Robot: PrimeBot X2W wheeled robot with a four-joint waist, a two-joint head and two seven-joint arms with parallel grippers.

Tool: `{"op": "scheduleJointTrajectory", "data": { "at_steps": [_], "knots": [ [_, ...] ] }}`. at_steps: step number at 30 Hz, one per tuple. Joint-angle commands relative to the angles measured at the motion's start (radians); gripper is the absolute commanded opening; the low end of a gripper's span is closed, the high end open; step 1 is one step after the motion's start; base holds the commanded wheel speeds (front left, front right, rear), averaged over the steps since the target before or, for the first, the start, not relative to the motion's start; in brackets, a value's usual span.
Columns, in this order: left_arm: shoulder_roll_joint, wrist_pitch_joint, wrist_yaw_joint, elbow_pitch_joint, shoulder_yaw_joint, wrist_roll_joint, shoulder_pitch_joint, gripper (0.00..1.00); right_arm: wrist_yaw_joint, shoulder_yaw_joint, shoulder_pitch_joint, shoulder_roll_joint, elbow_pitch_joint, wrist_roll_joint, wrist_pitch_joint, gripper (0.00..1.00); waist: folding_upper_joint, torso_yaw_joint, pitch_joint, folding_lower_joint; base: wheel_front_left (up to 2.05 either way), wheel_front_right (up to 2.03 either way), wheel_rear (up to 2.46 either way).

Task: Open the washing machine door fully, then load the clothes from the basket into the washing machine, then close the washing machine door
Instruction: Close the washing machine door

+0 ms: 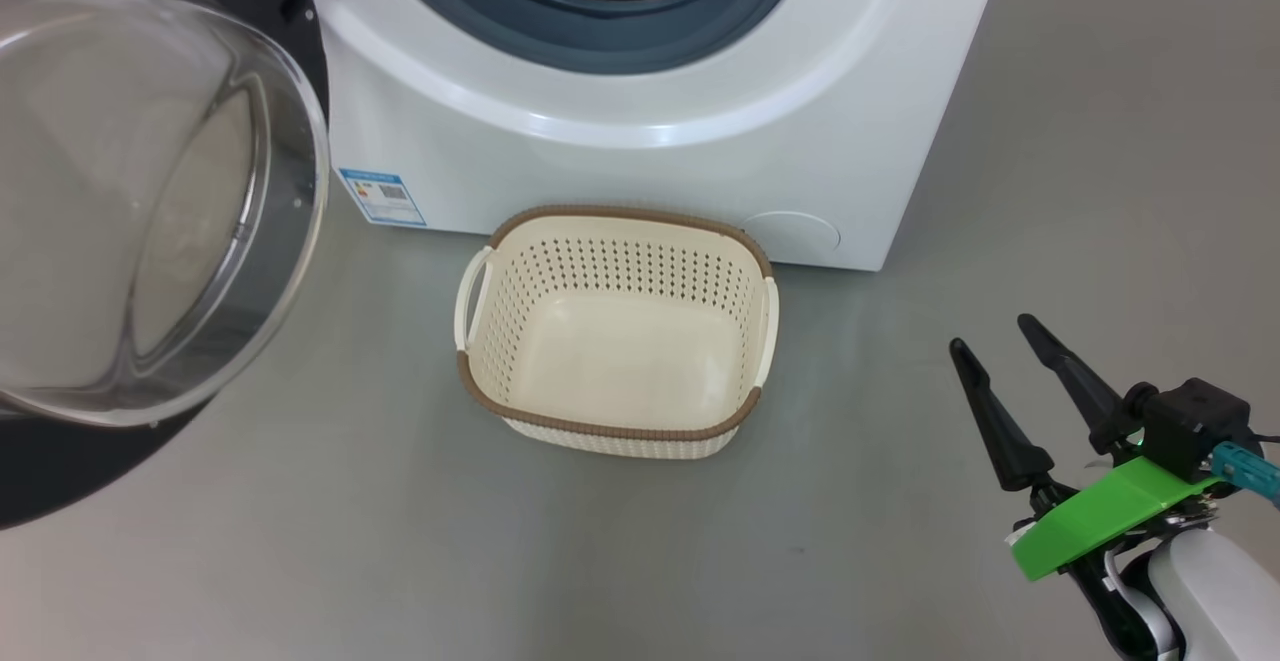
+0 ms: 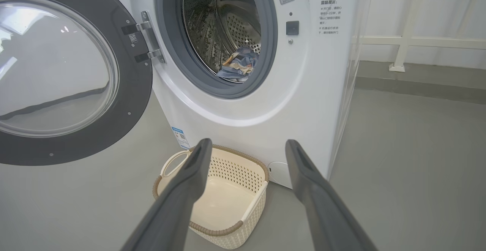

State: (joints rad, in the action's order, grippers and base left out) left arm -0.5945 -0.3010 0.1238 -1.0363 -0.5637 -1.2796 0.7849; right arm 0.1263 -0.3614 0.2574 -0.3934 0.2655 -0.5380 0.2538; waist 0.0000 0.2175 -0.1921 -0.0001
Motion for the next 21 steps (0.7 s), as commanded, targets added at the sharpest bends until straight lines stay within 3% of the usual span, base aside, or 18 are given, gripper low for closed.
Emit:
{"op": "scheduleJointTrajectory", "data": {
  "at_steps": [1,21],
  "knots": [
    [-0.026,-0.030,0.007,0.021,0.015,-0.007,-0.023,0.00,0.004,-0.012,0.003,-0.008,-0.019,0.000,0.008,1.00,0.0000,0.003,0.010,0.0001,0.00,0.00,0.00],
    [0.029,-0.471,0.007,0.249,0.131,-0.104,-0.204,0.00,0.004,0.007,-0.047,0.074,0.011,-0.011,0.008,1.00,0.0000,0.029,0.116,0.0001,0.00,0.00,0.00]
  ]
}}
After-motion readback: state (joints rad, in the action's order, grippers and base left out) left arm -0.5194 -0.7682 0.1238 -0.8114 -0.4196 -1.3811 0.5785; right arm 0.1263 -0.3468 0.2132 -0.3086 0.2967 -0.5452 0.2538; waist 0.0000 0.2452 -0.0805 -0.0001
